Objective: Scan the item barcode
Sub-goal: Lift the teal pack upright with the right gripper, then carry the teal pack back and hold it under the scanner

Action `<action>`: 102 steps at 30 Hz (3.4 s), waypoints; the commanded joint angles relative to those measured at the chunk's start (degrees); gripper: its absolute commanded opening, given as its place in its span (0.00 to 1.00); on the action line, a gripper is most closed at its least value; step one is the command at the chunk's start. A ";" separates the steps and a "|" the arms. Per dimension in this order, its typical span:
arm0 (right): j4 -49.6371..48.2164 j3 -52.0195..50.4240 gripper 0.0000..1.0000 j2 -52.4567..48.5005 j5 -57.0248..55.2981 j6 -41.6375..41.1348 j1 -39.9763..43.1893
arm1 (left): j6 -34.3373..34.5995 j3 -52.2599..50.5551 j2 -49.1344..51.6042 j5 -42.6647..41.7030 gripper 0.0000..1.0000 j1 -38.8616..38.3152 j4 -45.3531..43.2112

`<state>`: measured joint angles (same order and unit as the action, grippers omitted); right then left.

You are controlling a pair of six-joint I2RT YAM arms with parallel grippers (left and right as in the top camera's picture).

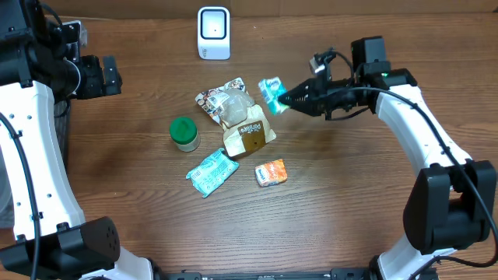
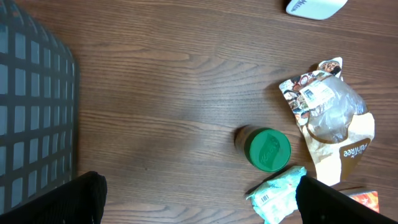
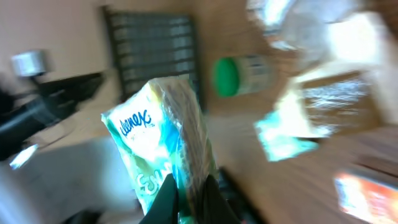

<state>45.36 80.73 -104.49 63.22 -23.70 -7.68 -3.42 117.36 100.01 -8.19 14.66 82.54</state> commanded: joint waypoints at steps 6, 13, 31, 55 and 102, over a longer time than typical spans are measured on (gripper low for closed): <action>8.33 3.82 0.04 0.44 -26.51 4.31 -3.15 | -1.29 -0.28 0.07 -0.66 0.99 0.04 -0.07; 25.59 26.38 0.04 -0.87 -46.47 4.31 -5.31 | -1.29 -0.28 0.07 -0.66 1.00 0.04 -0.07; -7.13 48.24 0.04 -17.86 -97.15 30.53 -23.71 | -1.29 -0.28 0.07 -0.66 1.00 0.04 -0.07; -50.01 47.93 0.04 -44.92 -82.34 81.00 -26.45 | -1.29 -0.28 0.07 -0.66 1.00 0.04 -0.07; -56.43 47.95 0.04 -46.51 -86.97 80.06 -26.25 | -1.29 -0.28 0.07 -0.63 0.99 0.04 -0.07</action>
<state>-7.97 128.31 -150.71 -17.87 57.06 -33.80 -3.44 117.36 100.01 -8.21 14.68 82.54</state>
